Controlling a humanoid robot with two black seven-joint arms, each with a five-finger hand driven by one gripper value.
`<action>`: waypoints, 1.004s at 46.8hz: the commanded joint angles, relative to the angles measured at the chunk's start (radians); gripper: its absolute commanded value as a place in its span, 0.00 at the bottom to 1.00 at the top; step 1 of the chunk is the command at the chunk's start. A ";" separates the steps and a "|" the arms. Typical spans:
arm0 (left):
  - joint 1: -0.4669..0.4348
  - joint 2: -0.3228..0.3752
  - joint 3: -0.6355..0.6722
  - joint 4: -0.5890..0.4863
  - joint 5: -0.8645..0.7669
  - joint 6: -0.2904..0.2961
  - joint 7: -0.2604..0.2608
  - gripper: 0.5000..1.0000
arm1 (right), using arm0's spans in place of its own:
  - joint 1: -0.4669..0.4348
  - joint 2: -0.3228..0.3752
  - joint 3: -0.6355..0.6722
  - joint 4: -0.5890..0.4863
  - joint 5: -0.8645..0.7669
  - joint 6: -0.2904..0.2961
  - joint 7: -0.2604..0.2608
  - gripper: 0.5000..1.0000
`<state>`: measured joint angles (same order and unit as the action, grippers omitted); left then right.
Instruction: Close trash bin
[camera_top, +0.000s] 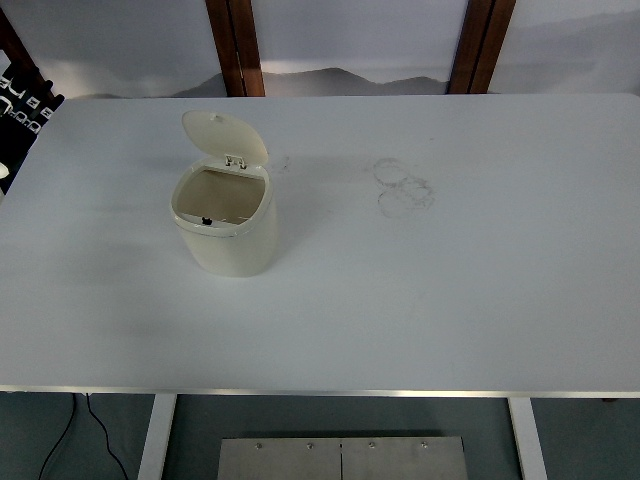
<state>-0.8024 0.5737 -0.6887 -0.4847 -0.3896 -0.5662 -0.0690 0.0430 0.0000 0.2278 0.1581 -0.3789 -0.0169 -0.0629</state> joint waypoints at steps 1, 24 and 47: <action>-0.001 0.000 0.001 0.000 0.000 0.006 0.000 1.00 | 0.000 0.000 -0.001 0.000 0.000 0.000 0.000 0.99; -0.029 0.009 0.009 -0.015 0.029 0.048 0.015 1.00 | 0.000 0.000 -0.001 0.000 0.000 0.000 -0.002 0.99; -0.081 0.057 0.012 -0.212 0.087 0.154 0.034 1.00 | 0.002 0.000 -0.001 0.000 0.000 0.000 -0.003 0.99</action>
<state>-0.8709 0.6254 -0.6778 -0.6696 -0.3108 -0.4226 -0.0494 0.0447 -0.0001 0.2260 0.1580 -0.3789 -0.0169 -0.0660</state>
